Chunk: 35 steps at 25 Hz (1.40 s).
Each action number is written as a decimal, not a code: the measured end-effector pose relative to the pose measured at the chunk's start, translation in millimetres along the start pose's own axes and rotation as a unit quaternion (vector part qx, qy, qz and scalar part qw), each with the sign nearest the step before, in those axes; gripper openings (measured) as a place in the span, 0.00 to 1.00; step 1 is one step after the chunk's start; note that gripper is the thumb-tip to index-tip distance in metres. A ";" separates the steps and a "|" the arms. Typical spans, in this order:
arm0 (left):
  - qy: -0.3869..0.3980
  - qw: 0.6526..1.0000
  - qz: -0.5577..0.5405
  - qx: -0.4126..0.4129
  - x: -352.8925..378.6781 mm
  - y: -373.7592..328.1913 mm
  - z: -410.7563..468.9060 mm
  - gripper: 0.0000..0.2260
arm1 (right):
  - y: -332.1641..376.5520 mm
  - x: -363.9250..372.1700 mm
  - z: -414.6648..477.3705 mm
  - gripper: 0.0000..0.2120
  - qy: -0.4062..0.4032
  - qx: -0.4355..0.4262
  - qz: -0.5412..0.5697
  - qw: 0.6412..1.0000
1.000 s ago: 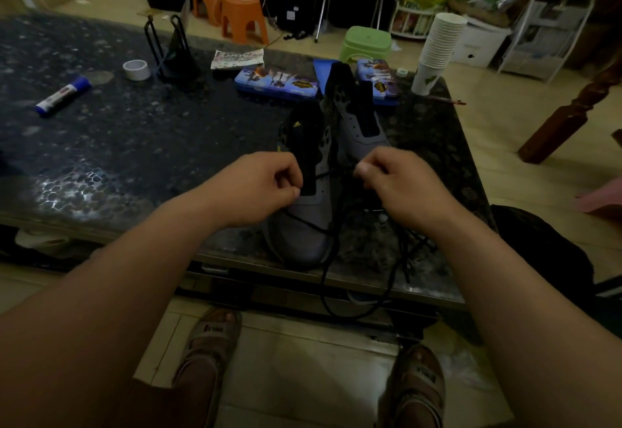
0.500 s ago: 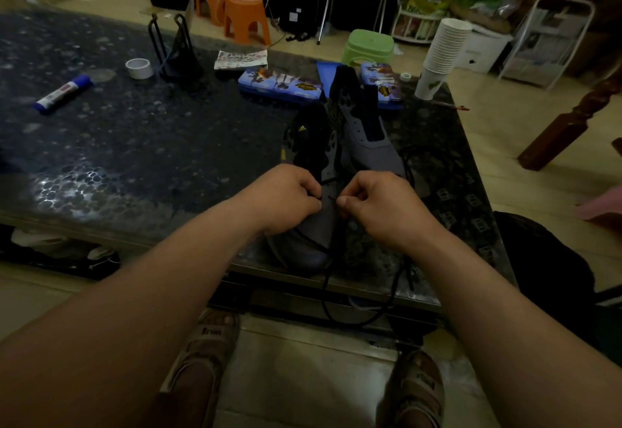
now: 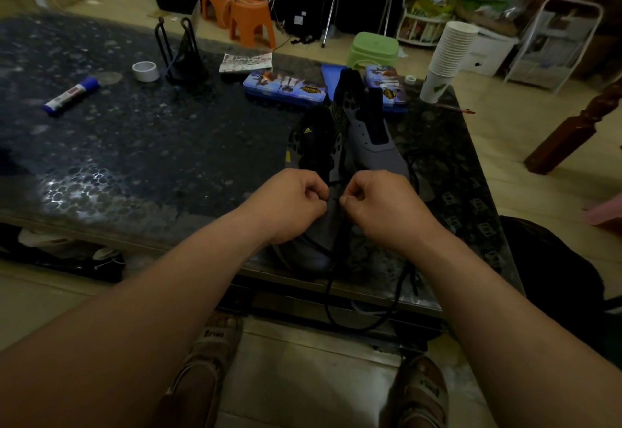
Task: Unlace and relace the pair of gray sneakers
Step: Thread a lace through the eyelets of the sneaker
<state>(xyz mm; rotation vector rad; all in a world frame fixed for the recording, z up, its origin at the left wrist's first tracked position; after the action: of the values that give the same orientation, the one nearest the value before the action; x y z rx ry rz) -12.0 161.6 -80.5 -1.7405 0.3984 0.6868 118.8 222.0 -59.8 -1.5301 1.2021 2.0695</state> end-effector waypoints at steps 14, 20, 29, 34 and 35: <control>0.050 0.997 0.062 0.023 -4.3 -2.4 1.8 0.14 | -1.9 11.9 -6.6 0.07 -0.030 0.041 0.059 0.997; 0.018 0.986 0.140 0.092 -1.4 -7.7 8.1 0.14 | -24.0 17.0 -8.8 0.06 -0.042 0.082 0.138 0.986; 0.035 0.977 0.192 0.084 9.3 -5.3 20.8 0.07 | -37.5 47.5 -12.5 0.11 -0.032 0.173 0.337 0.925; -0.009 0.984 0.163 0.065 3.3 -5.5 20.0 0.08 | -24.8 42.1 -17.3 0.18 0.012 0.117 0.266 0.957; -0.018 0.984 0.164 0.062 0.1 -5.1 18.3 0.08 | -20.9 43.7 -19.2 0.20 0.020 0.115 0.245 0.962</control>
<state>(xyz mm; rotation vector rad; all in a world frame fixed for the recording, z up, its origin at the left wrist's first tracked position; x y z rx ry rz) -13.3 180.5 -79.7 -1.5577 0.6989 0.9076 128.1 210.0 -109.6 -1.2637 1.9196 2.0815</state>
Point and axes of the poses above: each hand's wrist, its own z-axis towards the middle knuckle, its own x-axis out of the palm, y = z × x, the point moved 9 cm from there along z, towards the middle knuckle, and after that the axes turned 5 degrees about -x, right-handed, at the moved point
